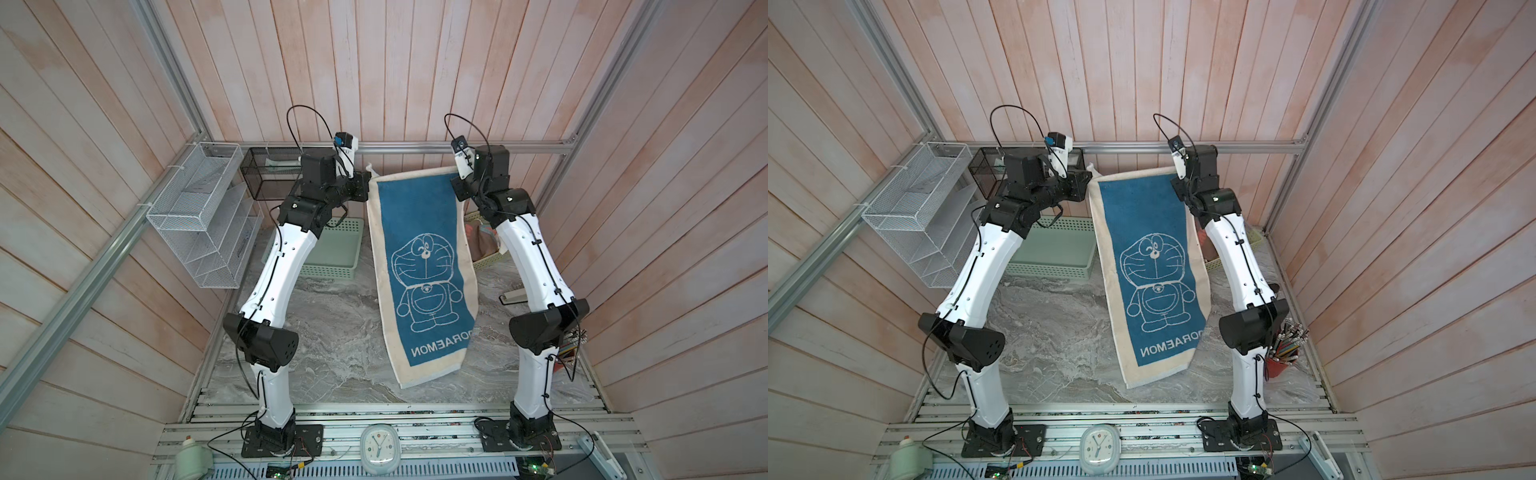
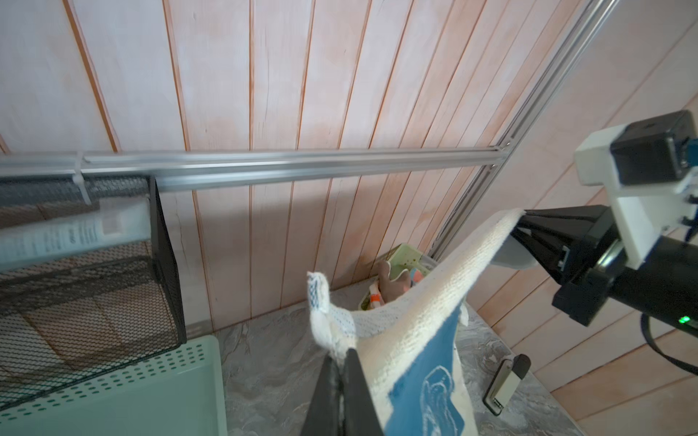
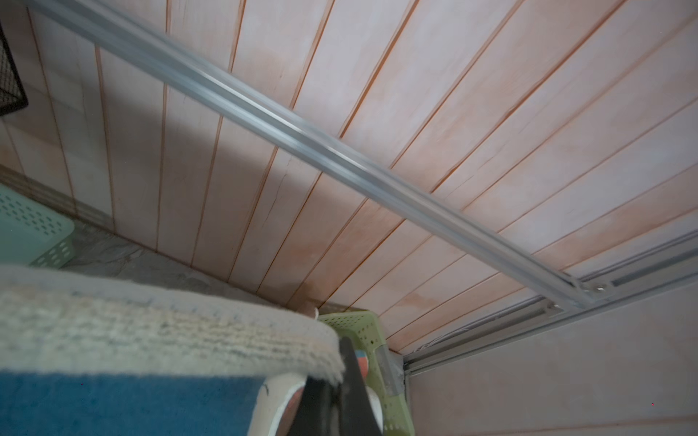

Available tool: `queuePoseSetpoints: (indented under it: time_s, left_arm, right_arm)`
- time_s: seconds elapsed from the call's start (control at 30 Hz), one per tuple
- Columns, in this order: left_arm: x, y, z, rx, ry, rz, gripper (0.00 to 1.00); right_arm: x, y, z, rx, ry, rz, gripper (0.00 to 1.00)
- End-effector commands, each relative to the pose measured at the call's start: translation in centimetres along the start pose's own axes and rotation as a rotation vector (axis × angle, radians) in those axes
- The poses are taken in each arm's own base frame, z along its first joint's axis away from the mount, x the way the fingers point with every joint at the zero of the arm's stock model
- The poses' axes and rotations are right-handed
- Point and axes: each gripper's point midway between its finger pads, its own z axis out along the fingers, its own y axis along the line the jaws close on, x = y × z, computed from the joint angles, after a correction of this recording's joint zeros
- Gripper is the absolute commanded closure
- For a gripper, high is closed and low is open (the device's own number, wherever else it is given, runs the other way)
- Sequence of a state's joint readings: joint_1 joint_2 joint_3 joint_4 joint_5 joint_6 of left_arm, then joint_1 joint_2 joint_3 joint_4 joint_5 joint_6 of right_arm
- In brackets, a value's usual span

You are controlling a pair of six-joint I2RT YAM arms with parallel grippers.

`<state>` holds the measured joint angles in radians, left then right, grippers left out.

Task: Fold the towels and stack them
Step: 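Lift the towel by its corners with both grippers, hanging it up, then lower the hanging towel flat onto the table with both grippers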

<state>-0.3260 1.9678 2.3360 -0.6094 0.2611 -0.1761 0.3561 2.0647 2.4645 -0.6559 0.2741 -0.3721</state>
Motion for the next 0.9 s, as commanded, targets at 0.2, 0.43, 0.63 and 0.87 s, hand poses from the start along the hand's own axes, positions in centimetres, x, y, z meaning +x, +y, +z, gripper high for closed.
queuePoseSetpoints:
  time_s: [0.2,0.43,0.63,0.87]
  left_arm:
    - [-2.2,-1.8,-2.2,0.042,-0.103,0.053,1.0]
    - [-5.6,-7.9,-10.5,0.016,-0.248,0.167,1.0]
    - [-8.9,-14.4,-19.3,0.083,-0.432,0.261,1.0]
    - [-12.9,-19.2,-26.1,0.112,-0.558,0.322,1.0]
  right_arm:
    - [-1.9,-1.7,-5.3,-0.018,-0.072,0.115,1.0]
    - [-6.3,-3.1,-16.4,0.045,-0.254,0.117,1.0]
    - [-11.0,-3.9,-27.5,0.113,-0.445,0.099,1.0]
    - [-14.8,-5.1,-35.5,0.218,-0.563,0.078,1.0]
